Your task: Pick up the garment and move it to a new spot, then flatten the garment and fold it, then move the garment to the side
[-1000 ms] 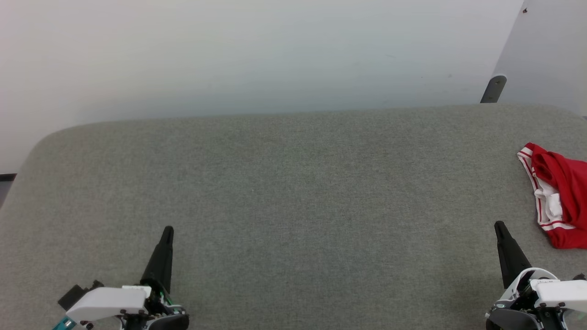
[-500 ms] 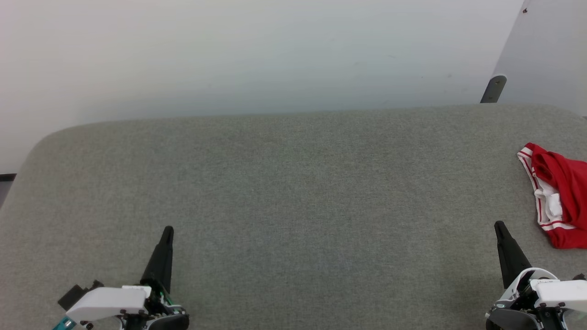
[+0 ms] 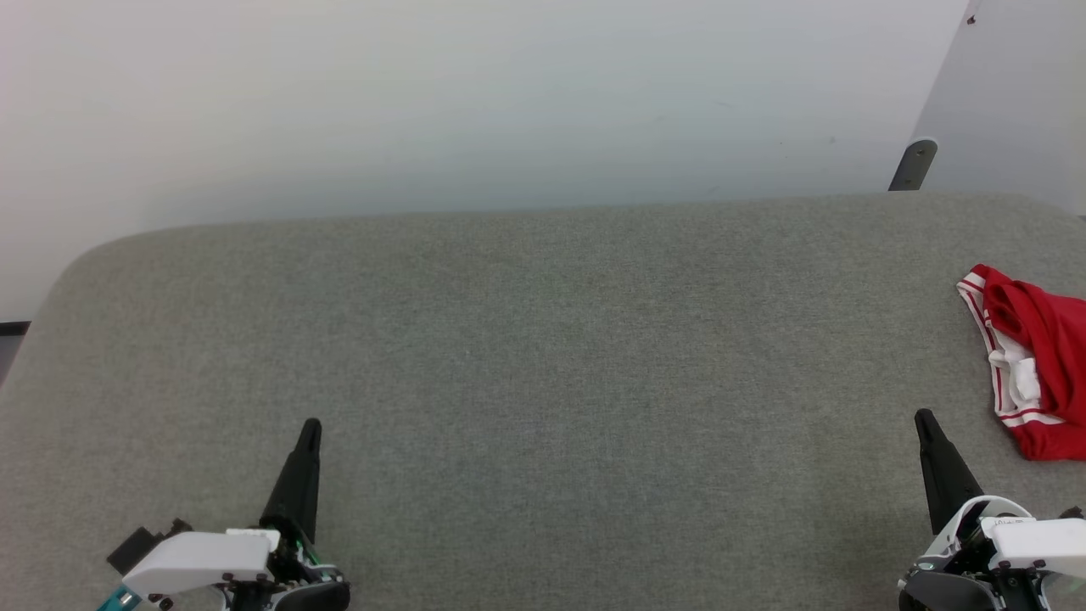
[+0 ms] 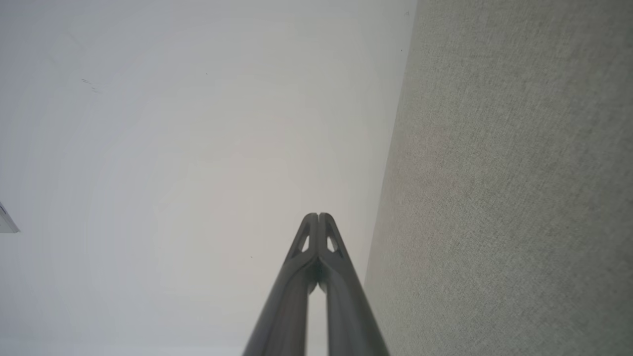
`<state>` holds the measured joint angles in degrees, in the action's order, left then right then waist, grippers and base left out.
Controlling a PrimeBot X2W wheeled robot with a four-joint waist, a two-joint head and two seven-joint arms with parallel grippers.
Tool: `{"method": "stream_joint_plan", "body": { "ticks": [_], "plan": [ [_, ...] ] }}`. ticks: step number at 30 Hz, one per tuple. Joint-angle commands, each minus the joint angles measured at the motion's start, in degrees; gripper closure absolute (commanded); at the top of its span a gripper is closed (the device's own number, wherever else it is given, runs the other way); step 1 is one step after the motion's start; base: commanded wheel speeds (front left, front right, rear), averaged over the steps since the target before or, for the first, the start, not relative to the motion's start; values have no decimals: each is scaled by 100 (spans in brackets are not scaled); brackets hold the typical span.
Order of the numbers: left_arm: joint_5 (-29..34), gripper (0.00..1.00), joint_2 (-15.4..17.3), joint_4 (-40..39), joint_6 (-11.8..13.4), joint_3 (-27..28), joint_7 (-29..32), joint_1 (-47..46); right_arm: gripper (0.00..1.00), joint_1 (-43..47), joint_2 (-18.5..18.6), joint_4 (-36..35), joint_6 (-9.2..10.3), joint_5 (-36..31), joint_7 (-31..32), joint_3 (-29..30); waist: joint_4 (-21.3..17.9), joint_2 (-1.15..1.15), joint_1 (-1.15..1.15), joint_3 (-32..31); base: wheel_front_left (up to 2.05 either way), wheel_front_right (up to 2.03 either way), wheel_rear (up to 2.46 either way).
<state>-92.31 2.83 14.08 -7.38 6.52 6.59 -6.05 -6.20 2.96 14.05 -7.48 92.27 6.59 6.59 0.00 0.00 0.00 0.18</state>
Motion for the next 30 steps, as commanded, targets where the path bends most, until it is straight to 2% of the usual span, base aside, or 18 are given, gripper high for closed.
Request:
{"method": "stream_joint_plan", "body": {
  "ticks": [1, 30],
  "plan": [
    [-19, 100, -2, 5, -21, 0, 10, -55, 100, -17, -21, 2, -2, 28, 10, -2, 0, 0, 0, 0, 0, 0, 0],
    [-20, 100, -2, 4, -21, 0, 10, -55, 100, -17, -21, 2, -2, 28, 9, -3, 0, 0, 0, 0, 0, 0, 0]
  ]
}}
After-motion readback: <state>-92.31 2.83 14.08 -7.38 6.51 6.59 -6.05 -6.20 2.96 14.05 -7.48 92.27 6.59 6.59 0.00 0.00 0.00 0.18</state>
